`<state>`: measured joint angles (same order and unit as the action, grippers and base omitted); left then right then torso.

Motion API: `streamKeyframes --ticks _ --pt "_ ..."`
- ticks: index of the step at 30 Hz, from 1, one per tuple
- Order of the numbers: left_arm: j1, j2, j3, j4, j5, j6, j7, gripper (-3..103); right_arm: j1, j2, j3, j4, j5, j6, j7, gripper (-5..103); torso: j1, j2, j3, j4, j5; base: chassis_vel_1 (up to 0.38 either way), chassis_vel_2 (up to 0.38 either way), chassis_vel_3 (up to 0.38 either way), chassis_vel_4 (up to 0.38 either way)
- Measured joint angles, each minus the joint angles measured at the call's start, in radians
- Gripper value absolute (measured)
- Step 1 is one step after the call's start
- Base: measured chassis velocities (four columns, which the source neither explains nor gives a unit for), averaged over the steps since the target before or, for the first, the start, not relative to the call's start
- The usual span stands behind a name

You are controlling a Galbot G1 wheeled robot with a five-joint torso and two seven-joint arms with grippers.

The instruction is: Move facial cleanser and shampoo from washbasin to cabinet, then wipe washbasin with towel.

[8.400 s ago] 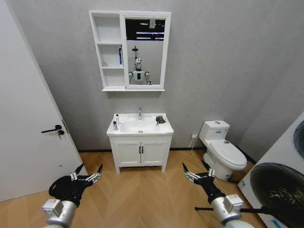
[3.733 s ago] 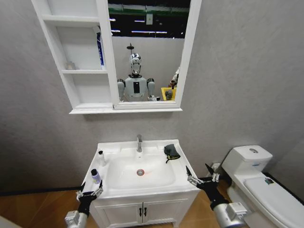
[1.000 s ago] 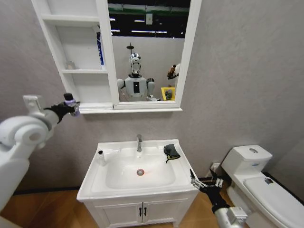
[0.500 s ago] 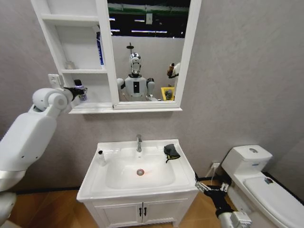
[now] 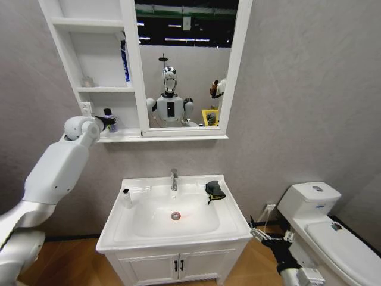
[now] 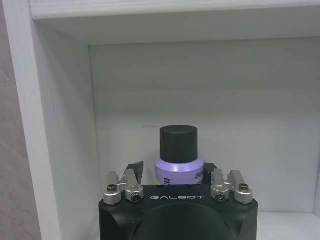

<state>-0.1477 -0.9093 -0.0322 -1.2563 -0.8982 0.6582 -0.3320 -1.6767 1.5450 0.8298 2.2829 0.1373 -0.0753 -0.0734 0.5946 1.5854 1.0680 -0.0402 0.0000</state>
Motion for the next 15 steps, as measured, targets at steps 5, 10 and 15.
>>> streamKeyframes --ticks 5,10,15 --pt "0.008 0.024 -0.02 -0.039 -0.006 -0.004 -0.021 81 -0.003 0.002 0.004 0.007 0.003 0.004 0.0 100 0.0 0.0 0.0 -0.0001 0.0002 0.0 0.0 0.0 0.0" --pt "0.153 0.111 -0.134 -0.257 -0.076 0.007 -0.09 97 -0.003 0.002 0.009 0.011 0.013 0.006 0.0 100 0.0 0.0 0.0 0.0001 0.0002 0.0 0.0 0.0 0.0" --pt "0.487 0.213 -0.315 -0.626 -0.12 -0.013 -0.14 100 0.004 0.005 0.015 -0.001 0.026 0.012 0.0 100 0.0 0.0 0.0 0.0012 0.0004 0.0 0.0 0.0 0.0"
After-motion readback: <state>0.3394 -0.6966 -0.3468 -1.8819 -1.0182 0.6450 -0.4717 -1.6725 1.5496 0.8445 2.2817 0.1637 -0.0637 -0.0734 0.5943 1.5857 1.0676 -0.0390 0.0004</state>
